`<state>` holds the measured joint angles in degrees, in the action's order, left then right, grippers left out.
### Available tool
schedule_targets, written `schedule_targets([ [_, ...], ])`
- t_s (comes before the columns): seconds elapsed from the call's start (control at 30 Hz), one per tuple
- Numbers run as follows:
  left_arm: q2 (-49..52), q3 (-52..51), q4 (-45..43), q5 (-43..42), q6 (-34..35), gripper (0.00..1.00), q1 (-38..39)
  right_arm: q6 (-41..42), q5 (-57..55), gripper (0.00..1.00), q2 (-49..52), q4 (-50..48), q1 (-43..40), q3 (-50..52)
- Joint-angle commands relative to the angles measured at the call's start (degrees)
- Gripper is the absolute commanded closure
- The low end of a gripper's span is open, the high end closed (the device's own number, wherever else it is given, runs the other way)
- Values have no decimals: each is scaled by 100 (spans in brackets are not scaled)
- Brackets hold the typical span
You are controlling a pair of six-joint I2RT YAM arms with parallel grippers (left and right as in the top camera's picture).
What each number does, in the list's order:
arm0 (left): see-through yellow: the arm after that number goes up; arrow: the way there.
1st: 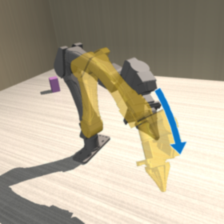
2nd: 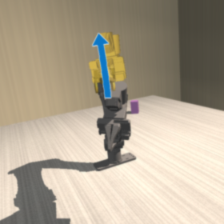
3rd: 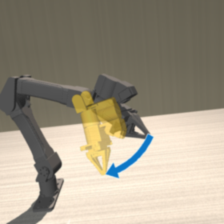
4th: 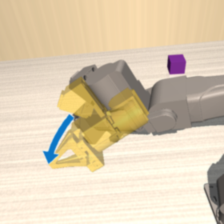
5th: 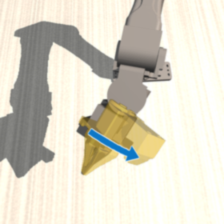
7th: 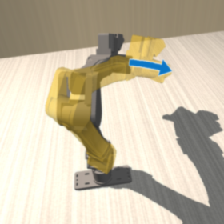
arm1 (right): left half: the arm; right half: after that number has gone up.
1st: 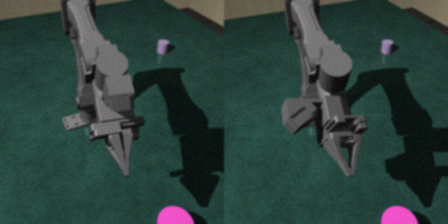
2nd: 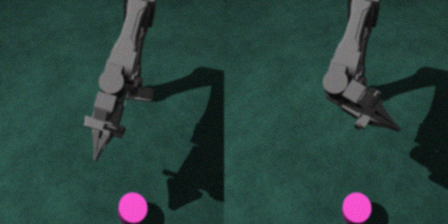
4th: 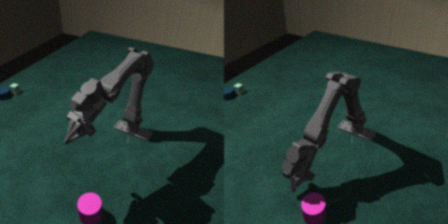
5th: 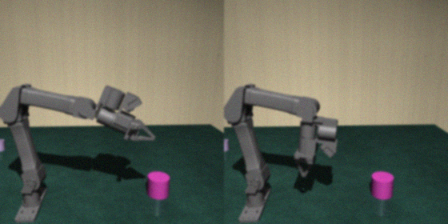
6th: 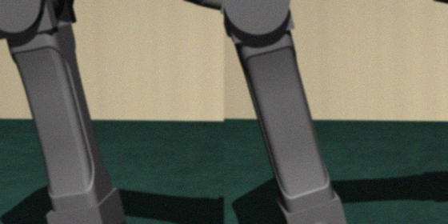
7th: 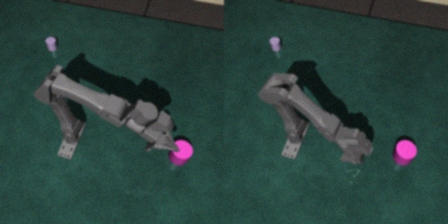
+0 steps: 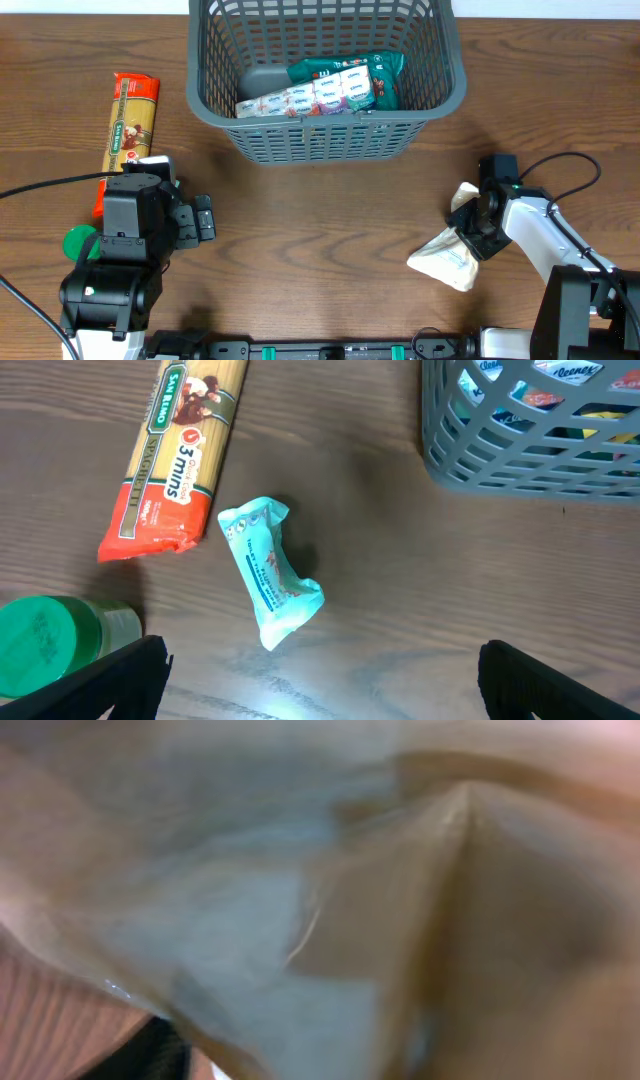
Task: Pack container
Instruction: 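Move the right gripper to the clear pouch and grasp it, then lift the clear pouch and drop it into the basket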
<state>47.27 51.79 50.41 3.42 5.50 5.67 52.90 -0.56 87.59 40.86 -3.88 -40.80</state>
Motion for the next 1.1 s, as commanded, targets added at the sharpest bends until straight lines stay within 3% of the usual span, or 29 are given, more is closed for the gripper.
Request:
schedule_targets([
  [0.0,22,94,11,68,-94,1,-24,-140,-44,69,118,-155,26,26],
  [0.03,22,94,9,68,-94,1,-24,-179,-46,76,116,-170,26,-13],
  [0.07,22,94,9,68,-94,1,-24,-234,-44,89,111,-168,20,-87],
  [0.13,22,94,9,68,-94,1,-24,-470,-24,99,107,-127,20,-319],
  [0.27,22,94,11,68,-94,2,-24,-1134,20,99,101,258,4,-1292],
  [0.47,22,94,11,68,-94,1,-24,-2269,48,99,101,1215,4,-3670],
  [0.67,22,94,9,68,-96,1,-24,-2603,-444,99,103,2212,4,-6161],
  [0.83,22,94,4,68,-96,2,-24,-3158,-597,99,103,2487,7,-7368],
  [1.07,22,94,-72,68,-96,2,-24,-6502,1045,99,105,1838,481,-7766],
])
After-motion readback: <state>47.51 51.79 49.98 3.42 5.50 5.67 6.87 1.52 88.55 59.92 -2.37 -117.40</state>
